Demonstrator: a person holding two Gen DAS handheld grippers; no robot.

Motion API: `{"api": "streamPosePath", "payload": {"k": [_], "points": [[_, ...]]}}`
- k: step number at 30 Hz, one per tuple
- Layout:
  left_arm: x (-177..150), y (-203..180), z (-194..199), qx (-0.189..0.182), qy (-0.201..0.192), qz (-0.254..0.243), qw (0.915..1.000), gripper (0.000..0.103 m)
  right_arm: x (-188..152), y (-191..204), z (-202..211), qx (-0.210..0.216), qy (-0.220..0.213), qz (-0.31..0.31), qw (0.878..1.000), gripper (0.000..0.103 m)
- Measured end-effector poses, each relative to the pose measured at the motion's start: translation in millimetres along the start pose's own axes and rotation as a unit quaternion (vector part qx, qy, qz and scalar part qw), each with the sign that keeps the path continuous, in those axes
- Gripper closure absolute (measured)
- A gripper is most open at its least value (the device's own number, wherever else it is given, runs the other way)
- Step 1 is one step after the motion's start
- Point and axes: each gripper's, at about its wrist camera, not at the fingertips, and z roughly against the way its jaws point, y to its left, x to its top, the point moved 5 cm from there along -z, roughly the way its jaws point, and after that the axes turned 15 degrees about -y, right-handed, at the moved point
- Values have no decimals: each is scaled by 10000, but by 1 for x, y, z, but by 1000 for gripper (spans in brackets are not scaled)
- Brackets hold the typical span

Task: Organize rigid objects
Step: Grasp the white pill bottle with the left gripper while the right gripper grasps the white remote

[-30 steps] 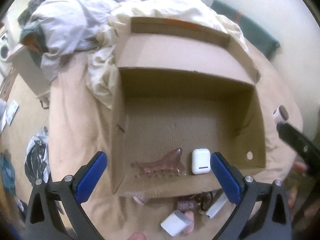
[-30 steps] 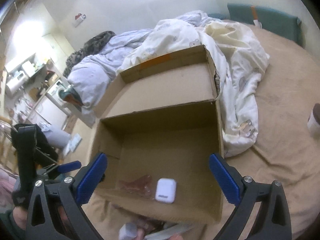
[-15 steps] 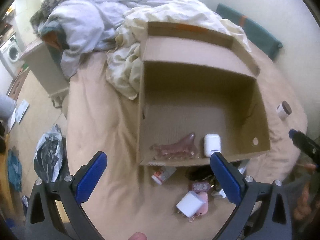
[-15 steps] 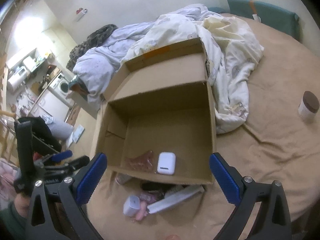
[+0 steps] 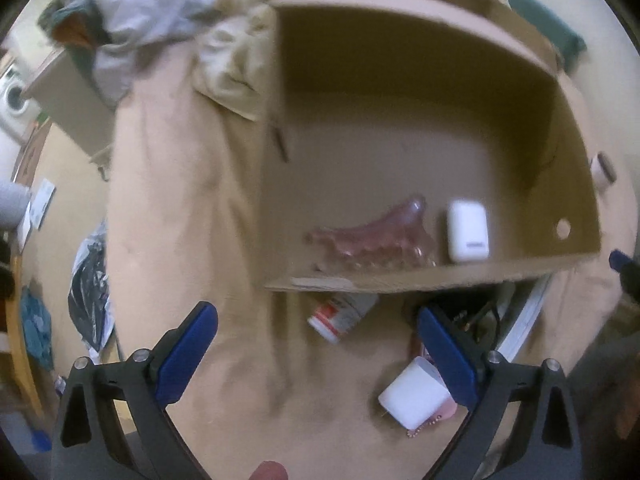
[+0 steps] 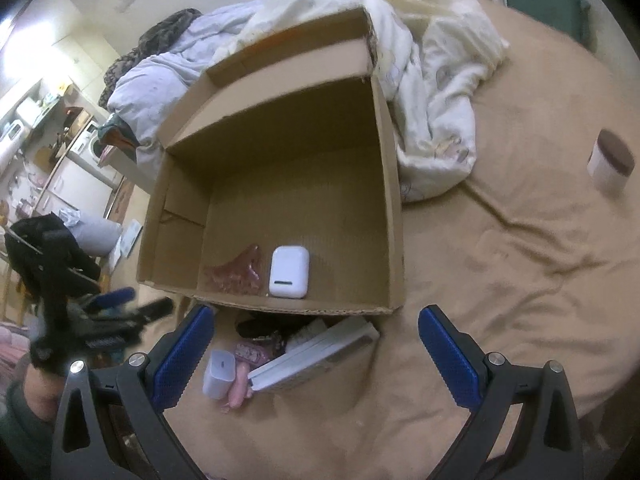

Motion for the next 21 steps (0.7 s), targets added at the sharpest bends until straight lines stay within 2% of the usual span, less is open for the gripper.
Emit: {"api": "streamPosePath", "payload": {"k": [1,3,6,7,9,10,11,14,16,17,19,21], "points": [[-4,-8,-6,-56,108,-145,9998,5,-4,-1,-5,76,168,-130,9997,0],[-8,-19,-15,-12,175,-475,9987,17,-14,-3,-17,217,546,-405,9975,0],[-11,-24,-26,-11,292,-557,9980,28,-29,-6,-31,298,957,-696,9925,1],[-11,-26,-28,-48,345,-560,9978,28,-34,-7,-36,330,1122,-850,9895,5],[-12,-30,-33,-77,394,-640,9971,32,-46,-11,-49,367,1486,-1253,9802,25],[-12,-32,-36,-75,406,-691,9968,35,-52,-13,-56,366,1659,-1446,9748,28],[-12,-33,-39,-64,422,-717,9965,44,-57,-15,-63,344,1791,-1581,9704,35],[-17,-39,-48,-56,553,-829,9950,52,-63,-15,-77,174,1907,-1575,9688,38],[-18,-40,-51,81,561,-953,9938,71,-66,-15,-83,69,1946,-1522,9690,38],[-19,-39,-52,95,604,-966,9934,76,-68,-16,-85,15,1961,-1511,9689,41],[-19,-37,-51,-33,663,-848,9942,77,-70,-17,-85,-26,1943,-1445,9702,45],[-16,-34,-48,-98,630,-719,9954,77,-68,-14,-79,-57,1835,-1145,9763,53]]}}
